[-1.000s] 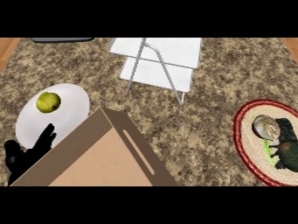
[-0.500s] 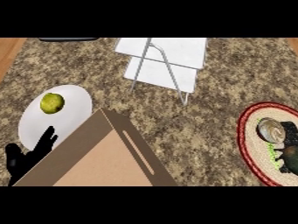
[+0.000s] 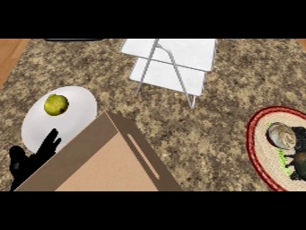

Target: Pick the squash from the placemat and place it in the tiered shelf

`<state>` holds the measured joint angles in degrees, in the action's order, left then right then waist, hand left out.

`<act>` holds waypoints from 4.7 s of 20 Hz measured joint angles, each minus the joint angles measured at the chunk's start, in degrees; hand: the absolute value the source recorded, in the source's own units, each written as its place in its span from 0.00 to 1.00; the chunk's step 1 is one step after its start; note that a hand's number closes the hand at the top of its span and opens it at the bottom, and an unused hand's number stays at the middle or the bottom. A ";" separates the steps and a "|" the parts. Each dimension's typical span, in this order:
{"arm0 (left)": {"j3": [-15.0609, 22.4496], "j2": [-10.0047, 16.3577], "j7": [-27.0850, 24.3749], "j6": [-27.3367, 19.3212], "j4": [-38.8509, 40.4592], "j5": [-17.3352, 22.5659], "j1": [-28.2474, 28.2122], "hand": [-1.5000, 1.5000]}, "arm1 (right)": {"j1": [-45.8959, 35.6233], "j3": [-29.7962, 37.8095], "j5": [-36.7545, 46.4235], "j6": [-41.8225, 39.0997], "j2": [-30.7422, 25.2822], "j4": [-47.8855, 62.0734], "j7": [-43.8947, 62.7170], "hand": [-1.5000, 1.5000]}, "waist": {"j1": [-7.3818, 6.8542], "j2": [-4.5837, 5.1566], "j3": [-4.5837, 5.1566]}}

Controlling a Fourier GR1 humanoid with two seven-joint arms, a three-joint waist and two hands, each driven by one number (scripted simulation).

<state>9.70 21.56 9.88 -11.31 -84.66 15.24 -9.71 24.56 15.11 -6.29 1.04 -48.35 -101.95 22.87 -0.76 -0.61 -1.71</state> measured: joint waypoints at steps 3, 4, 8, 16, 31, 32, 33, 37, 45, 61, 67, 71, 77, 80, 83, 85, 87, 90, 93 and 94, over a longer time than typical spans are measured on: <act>-0.33 -0.17 0.58 0.33 -0.13 -0.18 0.03 0.50 | -1.79 -2.95 2.46 0.52 0.04 -1.21 4.18 0.00 | -0.04 0.05 0.09; -0.46 -0.26 0.61 0.26 -0.08 -0.37 -0.05 0.50 | -1.79 -4.18 3.55 0.96 0.45 -2.25 5.58 0.00 | 0.08 0.01 0.06; -0.98 -0.51 1.02 0.60 -0.57 -0.76 -0.38 0.50 | -2.88 -7.28 7.26 2.12 1.48 -2.69 10.09 0.00 | 0.13 0.01 0.12; -1.93 -1.12 1.42 1.61 -0.78 -1.45 -0.62 0.50 | -5.98 -11.10 14.35 4.80 4.29 -1.03 14.72 0.00 | 0.21 0.00 0.11; -3.26 -0.03 2.35 2.59 -0.09 -2.59 -0.12 0.50 | -10.91 -16.63 24.71 7.94 9.77 6.70 16.56 0.00 | 0.46 0.06 -0.07; -3.49 0.31 2.57 2.71 -0.41 -2.13 -0.20 0.50 | -11.50 -16.61 25.11 7.96 9.89 7.69 16.35 0.00 | 0.36 0.12 0.04; -3.51 0.48 2.54 2.65 -0.17 -2.06 -0.13 0.50 | -11.47 -16.65 25.70 8.41 10.14 8.60 15.51 0.00 | 0.46 0.11 0.00; -3.37 1.20 3.07 2.90 0.21 -0.36 -0.04 0.50 | -12.71 -16.17 26.45 9.27 10.97 11.39 12.93 0.00 | 0.64 0.11 -0.11; -2.60 2.36 2.98 2.79 0.03 1.59 0.24 0.50 | -18.08 -15.79 27.95 11.12 13.82 20.75 6.91 0.00 | 0.22 0.19 -0.03; -0.55 5.05 2.87 1.24 -0.50 4.61 -0.30 0.50 | -20.30 -20.45 31.08 7.57 16.14 22.81 -5.48 1.00 | 0.88 -0.16 0.41; 0.62 5.88 2.26 0.59 -1.85 5.38 0.32 0.50 | -25.88 -31.87 38.30 9.66 26.55 13.71 2.74 1.00 | -0.80 0.31 0.72; 1.87 6.32 2.19 0.85 -2.55 5.51 1.84 0.50 | -34.76 -40.66 44.56 10.10 37.29 12.87 10.80 1.00 | -3.01 0.70 1.07; 2.60 6.86 2.03 -0.12 -1.79 6.24 1.71 0.50 | -49.91 -49.12 55.27 12.70 45.73 11.48 27.54 1.00 | -2.38 0.10 0.85; 2.90 7.30 2.14 -0.45 -1.45 6.89 1.43 0.50 | -58.12 -50.52 59.19 12.02 46.97 10.56 35.41 1.00 | -1.75 -0.12 0.74; 3.38 7.82 2.01 -0.80 -1.03 7.53 1.35 0.50 | -65.95 -50.88 61.35 10.21 47.37 10.31 39.78 1.00 | -1.22 -0.20 0.62; 3.56 8.12 1.59 -0.86 -0.76 8.10 1.37 0.50 | -71.07 -49.91 61.86 8.96 47.46 10.72 41.82 1.00 | -1.02 -0.17 0.53; 3.80 8.42 1.29 -1.10 -0.59 8.54 1.35 0.50 | -75.68 -48.81 62.06 7.74 47.51 11.15 43.55 1.00 | -0.81 -0.19 0.48; 4.19 8.88 0.82 -1.55 -0.51 9.05 1.37 0.50 | -81.92 -45.91 61.72 6.03 47.53 12.99 45.37 1.00 | -0.66 -0.13 0.45; 4.71 9.39 0.74 -2.03 -0.33 9.64 1.58 0.50 | -87.63 -42.46 61.09 4.84 47.57 15.70 46.28 1.00 | -0.58 0.03 0.41; 4.85 9.55 0.70 -2.25 -0.17 9.87 1.58 0.50 | -89.35 -41.22 61.02 4.47 47.59 16.21 46.43 1.00 | -0.41 0.06 0.35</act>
<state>14.55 31.10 10.58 -13.57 -84.83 25.11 -8.14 -64.79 -26.11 54.73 5.51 -0.75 -85.74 69.30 -1.18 -0.55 -1.37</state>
